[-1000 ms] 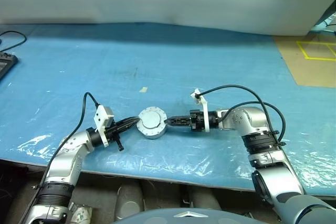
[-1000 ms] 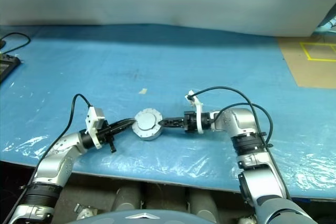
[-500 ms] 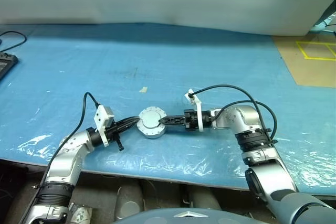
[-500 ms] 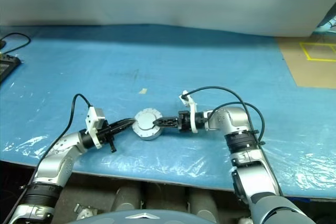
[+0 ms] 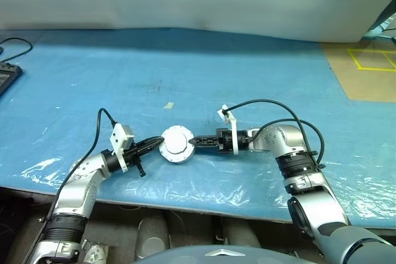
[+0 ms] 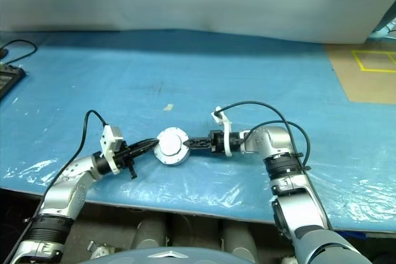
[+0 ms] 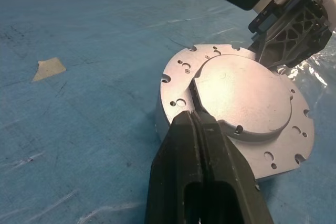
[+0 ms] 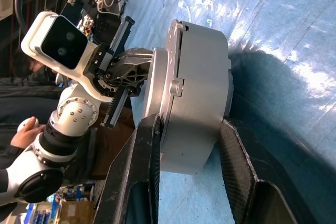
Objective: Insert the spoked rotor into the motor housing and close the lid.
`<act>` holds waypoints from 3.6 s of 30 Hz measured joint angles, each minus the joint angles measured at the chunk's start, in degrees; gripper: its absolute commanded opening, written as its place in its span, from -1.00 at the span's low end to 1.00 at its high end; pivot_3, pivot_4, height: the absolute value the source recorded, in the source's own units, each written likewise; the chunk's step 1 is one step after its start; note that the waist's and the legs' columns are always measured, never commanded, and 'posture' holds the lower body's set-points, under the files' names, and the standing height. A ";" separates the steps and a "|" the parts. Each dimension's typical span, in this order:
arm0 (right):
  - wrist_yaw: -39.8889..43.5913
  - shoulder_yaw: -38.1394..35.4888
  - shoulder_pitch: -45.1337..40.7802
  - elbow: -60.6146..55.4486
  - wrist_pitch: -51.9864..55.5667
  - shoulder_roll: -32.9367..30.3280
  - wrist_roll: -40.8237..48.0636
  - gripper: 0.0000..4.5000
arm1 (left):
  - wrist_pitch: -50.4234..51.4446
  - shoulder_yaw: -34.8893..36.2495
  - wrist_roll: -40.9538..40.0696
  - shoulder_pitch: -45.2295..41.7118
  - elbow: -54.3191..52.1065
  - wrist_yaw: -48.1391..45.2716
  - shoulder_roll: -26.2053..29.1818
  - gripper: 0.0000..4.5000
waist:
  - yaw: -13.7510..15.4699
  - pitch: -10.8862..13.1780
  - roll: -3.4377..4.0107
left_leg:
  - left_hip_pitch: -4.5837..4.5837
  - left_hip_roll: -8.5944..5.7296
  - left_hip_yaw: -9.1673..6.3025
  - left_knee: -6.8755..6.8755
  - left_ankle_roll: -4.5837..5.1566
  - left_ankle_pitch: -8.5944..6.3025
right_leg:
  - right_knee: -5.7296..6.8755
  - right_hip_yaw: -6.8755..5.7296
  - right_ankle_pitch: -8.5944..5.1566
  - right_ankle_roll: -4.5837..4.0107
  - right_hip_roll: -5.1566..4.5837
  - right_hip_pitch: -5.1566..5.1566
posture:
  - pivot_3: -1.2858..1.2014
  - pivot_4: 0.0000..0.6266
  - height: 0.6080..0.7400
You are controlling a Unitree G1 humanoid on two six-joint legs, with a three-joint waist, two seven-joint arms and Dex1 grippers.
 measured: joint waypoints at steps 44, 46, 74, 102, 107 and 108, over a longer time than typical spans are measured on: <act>-22.63 -32.79 -15.82 14.22 6.51 11.99 13.61 -0.45 | 50.13 17.37 -41.91 -7.30 -6.60 20.07 -7.84 0.98 | 0.05 0.18 -0.01 | -1.22 0.03 -0.08 0.23 -0.04 0.03 | 0.17 -0.13 0.02 -0.01 0.05 -1.03 | 0.03 -0.52 1.00; -22.63 -32.26 -15.69 14.17 6.89 12.03 13.61 -0.45 | 50.48 17.66 -43.09 -7.31 -7.00 20.76 -8.13 0.98 | 0.05 0.21 -0.01 | -1.22 0.03 -0.08 0.23 -0.05 0.03 | 0.17 -0.13 0.02 0.00 0.05 -1.03 | 0.03 -0.52 1.00; -21.30 -25.57 -11.15 5.55 10.92 15.06 13.82 -0.45 | 48.94 17.79 -43.72 -8.41 -4.63 20.22 -10.70 0.26 | 0.18 0.28 -0.05 | -1.23 0.02 -0.19 0.26 -0.07 0.04 | 0.18 -0.20 0.04 0.05 0.04 -0.99 | 0.03 -0.52 1.00; -18.84 -21.03 -11.46 11.65 -22.43 12.57 3.94 0.71 | 24.57 26.38 -27.55 -29.07 24.67 36.09 -12.26 0.26 | -0.13 0.39 -0.25 | -1.32 -0.03 -0.52 0.47 -0.05 0.06 | 0.26 -0.41 0.20 0.29 0.02 -0.83 | 0.03 -0.52 1.00; -18.78 -20.46 -11.12 11.58 -23.10 12.52 3.63 0.73 | 22.92 25.77 -24.19 -30.44 28.81 35.83 -13.33 0.35 | -0.06 0.41 -0.28 | -1.37 0.02 -0.61 0.45 -0.04 0.07 | 0.31 -0.60 0.21 0.27 0.02 -0.83 | 0.03 -0.52 1.00; -18.78 -20.34 -10.97 11.58 -23.12 12.56 3.52 0.73 | 22.59 25.80 -23.76 -30.61 28.79 35.78 -13.30 0.47 | -0.05 0.41 -0.28 | -1.37 0.01 -0.62 0.46 -0.04 0.07 | 0.31 -0.61 0.21 0.27 0.01 -0.83 | 0.03 -0.52 1.00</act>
